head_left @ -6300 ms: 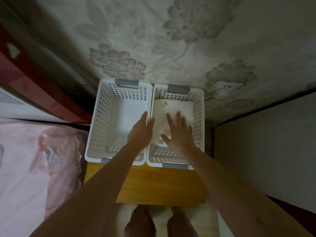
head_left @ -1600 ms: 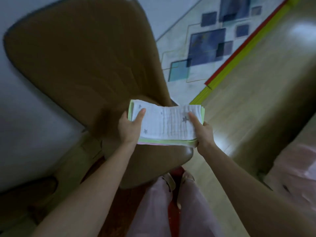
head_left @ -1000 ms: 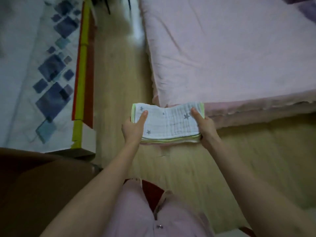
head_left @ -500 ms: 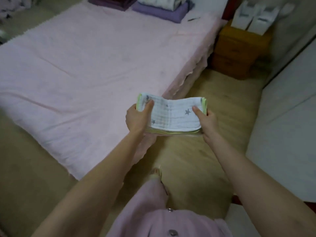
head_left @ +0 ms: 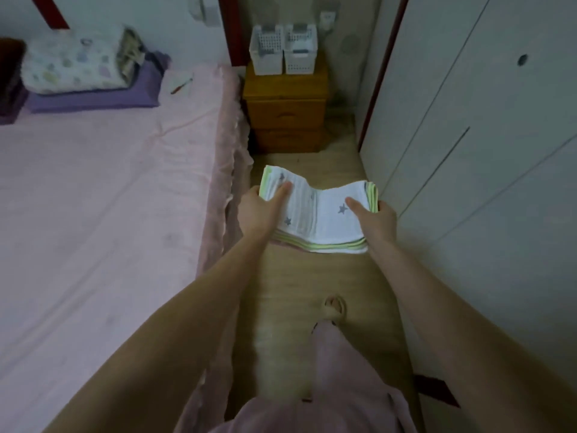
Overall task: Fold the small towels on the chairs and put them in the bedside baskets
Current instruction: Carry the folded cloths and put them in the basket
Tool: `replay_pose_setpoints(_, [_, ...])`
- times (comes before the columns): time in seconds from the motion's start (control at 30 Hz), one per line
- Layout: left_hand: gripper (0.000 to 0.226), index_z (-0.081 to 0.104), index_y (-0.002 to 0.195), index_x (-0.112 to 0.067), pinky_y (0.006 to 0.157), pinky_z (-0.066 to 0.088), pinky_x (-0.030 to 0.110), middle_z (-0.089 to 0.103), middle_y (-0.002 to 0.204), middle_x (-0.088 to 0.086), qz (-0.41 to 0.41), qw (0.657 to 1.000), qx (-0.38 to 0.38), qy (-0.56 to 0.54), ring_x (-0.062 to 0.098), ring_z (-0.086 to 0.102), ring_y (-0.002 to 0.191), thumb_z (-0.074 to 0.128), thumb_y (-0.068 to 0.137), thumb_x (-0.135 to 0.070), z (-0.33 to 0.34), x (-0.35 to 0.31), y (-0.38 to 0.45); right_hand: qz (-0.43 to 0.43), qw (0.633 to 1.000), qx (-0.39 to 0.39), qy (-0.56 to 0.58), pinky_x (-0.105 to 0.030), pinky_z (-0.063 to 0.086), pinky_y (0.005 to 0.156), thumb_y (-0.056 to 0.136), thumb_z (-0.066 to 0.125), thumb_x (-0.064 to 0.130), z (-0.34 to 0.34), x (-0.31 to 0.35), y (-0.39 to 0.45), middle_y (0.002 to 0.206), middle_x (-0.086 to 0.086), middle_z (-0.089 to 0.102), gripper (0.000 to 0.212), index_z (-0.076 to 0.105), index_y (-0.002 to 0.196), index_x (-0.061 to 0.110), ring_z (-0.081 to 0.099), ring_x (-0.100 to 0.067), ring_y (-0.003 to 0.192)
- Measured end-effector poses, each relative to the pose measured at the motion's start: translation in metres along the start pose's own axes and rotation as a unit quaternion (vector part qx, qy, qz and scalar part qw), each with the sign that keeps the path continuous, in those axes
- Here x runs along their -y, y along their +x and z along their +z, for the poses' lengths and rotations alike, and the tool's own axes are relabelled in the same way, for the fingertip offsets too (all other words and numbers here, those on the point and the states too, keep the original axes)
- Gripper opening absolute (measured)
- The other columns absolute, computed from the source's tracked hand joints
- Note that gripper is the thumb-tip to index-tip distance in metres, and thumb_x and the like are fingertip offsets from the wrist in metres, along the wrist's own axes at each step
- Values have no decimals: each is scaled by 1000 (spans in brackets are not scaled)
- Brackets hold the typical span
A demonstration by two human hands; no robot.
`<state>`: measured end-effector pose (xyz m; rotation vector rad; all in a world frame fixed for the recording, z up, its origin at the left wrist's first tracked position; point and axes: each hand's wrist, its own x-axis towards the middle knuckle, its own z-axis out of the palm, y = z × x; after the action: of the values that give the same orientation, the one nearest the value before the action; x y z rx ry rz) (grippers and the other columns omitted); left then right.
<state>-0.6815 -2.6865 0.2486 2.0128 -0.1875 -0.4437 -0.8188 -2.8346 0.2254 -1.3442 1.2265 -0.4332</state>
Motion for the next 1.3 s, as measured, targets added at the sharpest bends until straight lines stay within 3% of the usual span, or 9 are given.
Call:
replay_pose_setpoints(0.07, [58,63,112,-27,76,60,38,71,98,-6,9,1000,3,5,12,71,80,63,73,-70,28,-21,44,-2,1000,-3,-28,-43,55,89,49,72,75,6,17,54,110,-2,69,89,64,117,18,66,-23,97])
replay_pose_setpoints(0.27, [55,64,118,-16,79,53,31,67,103,-4,29,999,-18,3,14,65,91,67,81,-56,86,-104,180,-27,999,17,-44,-40,53,87,80,74,46,33,118,199,107,-2,63,56,55,122,14,62,-23,96])
replay_pose_setpoints(0.37, [47,64,110,-20,80,53,33,65,96,-6,32,999,-26,14,15,65,90,66,81,-57,100,-131,246,-38,997,33,-50,-33,51,76,82,73,44,59,159,266,97,2,59,50,54,119,17,59,-17,86])
replay_pose_setpoints(0.5, [52,64,113,-18,86,54,38,68,102,-2,29,999,-42,14,18,66,95,67,80,-58,116,-154,349,-36,997,34,-64,-27,47,65,82,71,48,107,202,350,85,12,54,41,50,108,25,56,-9,77])
replay_pose_setpoints(0.63, [59,61,121,-15,83,48,31,66,113,1,20,999,-31,17,19,63,102,67,80,-57,127,-182,454,-37,997,8,-70,-31,48,71,83,71,47,160,245,426,82,14,51,35,48,101,27,54,-9,75])
replay_pose_setpoints(0.73, [63,59,126,-19,89,48,31,66,117,-4,47,999,-11,20,17,62,106,64,79,-62,125,-214,533,-36,997,-7,-72,-37,52,80,81,71,51,198,283,477,89,9,54,46,54,113,23,57,-16,86])
replay_pose_setpoints(0.87, [47,59,126,-22,93,42,27,65,119,-4,84,995,-12,47,16,59,111,61,88,-49,127,-260,632,-55,996,-17,-65,-36,52,78,82,72,46,242,337,543,96,3,58,49,57,117,15,60,-19,90])
replay_pose_setpoints(1.03, [55,49,138,-25,104,42,39,58,133,-2,29,999,-14,41,21,53,122,58,89,-47,151,-288,735,-76,994,-11,-81,-31,45,76,87,72,31,284,390,635,100,-2,56,40,55,114,6,56,-20,94])
replay_pose_setpoints(1.3, [49,54,123,-11,95,50,44,64,113,5,-81,993,-81,1,25,61,107,69,82,-32,190,-304,877,-150,962,104,-201,-27,41,75,92,66,24,365,475,803,103,-5,56,38,52,121,3,54,-19,94])
